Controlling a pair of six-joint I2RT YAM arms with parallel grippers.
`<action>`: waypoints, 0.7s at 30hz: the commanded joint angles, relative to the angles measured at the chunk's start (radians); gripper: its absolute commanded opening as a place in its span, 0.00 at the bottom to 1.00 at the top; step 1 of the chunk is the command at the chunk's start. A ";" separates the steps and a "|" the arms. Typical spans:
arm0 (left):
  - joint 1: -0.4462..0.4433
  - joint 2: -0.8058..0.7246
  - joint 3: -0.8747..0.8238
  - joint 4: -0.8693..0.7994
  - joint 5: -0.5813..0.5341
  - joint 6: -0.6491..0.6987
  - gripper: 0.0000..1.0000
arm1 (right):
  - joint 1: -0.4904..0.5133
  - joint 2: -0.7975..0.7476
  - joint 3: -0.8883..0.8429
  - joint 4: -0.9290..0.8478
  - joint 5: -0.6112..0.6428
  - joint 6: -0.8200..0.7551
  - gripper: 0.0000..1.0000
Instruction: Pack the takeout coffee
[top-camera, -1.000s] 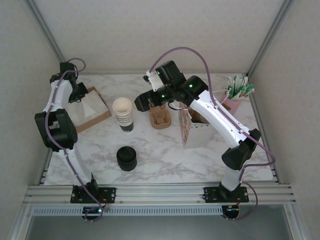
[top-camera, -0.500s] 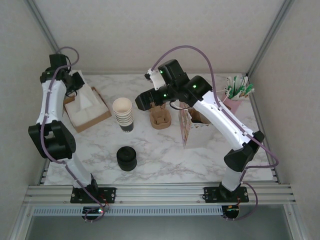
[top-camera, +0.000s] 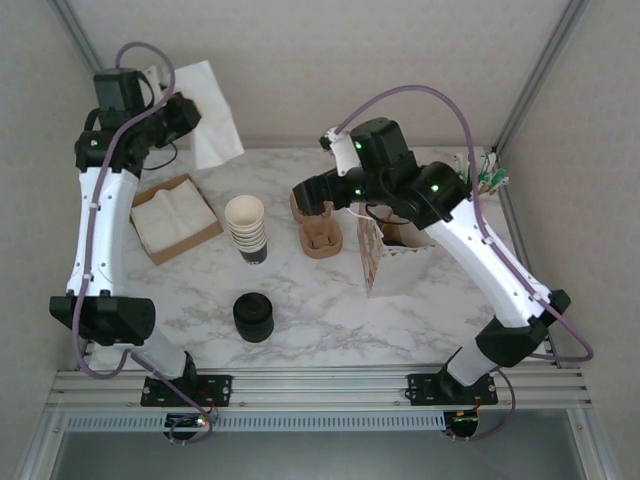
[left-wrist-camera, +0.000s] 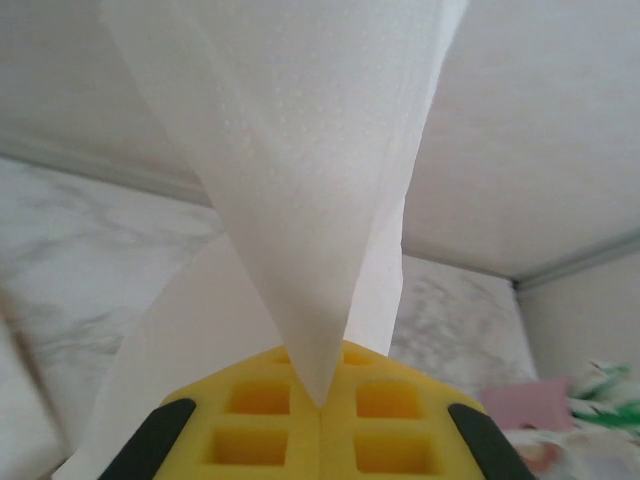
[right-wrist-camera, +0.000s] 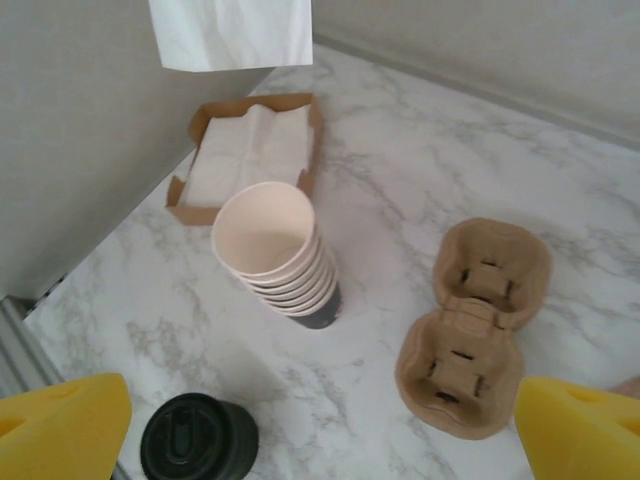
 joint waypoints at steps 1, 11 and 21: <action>-0.070 -0.022 0.071 0.040 0.050 -0.052 0.00 | 0.007 -0.095 -0.050 0.032 0.157 0.022 0.99; -0.371 -0.011 0.108 0.249 0.066 -0.184 0.00 | 0.009 -0.355 -0.225 0.039 0.529 0.110 0.99; -0.690 0.152 0.239 0.285 -0.050 -0.194 0.00 | 0.008 -0.526 -0.314 -0.073 0.772 0.219 0.99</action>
